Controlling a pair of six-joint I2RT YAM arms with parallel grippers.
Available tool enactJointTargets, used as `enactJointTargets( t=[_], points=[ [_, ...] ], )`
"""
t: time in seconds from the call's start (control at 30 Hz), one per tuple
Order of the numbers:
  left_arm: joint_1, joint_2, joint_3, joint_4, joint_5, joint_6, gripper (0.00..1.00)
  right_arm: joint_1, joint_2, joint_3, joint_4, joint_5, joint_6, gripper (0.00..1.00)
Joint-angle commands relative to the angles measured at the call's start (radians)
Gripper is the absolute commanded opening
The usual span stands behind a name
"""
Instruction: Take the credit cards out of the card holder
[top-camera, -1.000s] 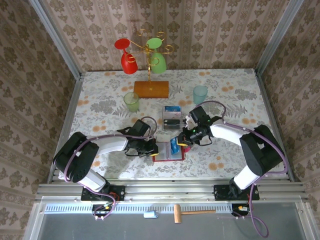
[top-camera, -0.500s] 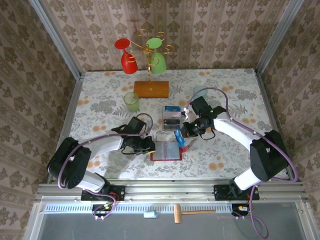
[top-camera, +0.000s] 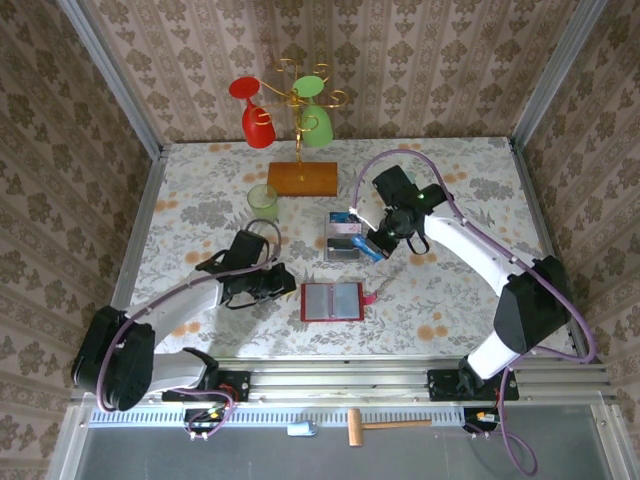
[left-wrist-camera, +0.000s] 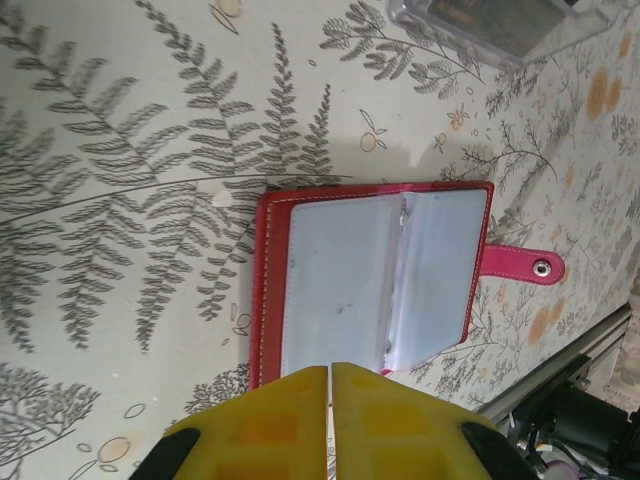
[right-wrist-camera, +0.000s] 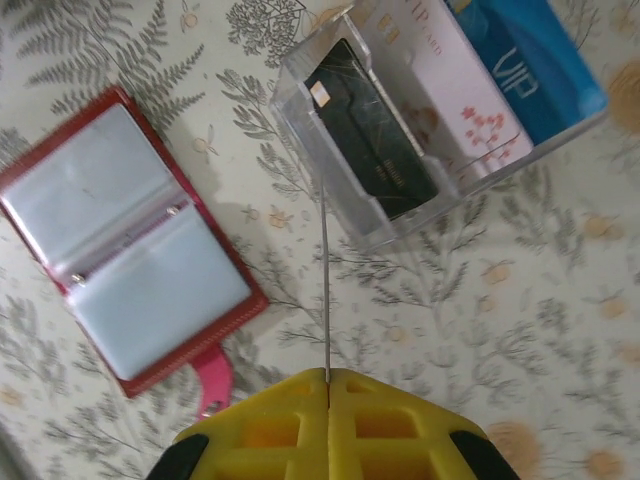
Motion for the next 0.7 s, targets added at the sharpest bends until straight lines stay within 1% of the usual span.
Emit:
enactJointTargets(
  t=[0.0,0.3,0.47,0.5,0.67],
  points=[
    [0.026,-0.035,-0.022,-0.023,0.000,0.019,0.10,0.007,0.048,0.077,-0.070,0.077,-0.177,0.00],
    [0.065,-0.086,-0.058,-0.028,0.003,0.006,0.11,0.007,0.264,0.367,-0.210,0.102,-0.313,0.00],
    [0.065,-0.094,-0.075,-0.027,0.003,0.002,0.11,0.007,0.386,0.532,-0.282,0.107,-0.361,0.00],
    [0.093,-0.095,-0.077,-0.027,0.003,0.000,0.11,0.008,0.412,0.567,-0.293,0.111,-0.367,0.00],
    [0.115,-0.081,-0.077,-0.025,0.019,0.005,0.11,0.007,0.524,0.720,-0.354,0.111,-0.401,0.00]
  ],
)
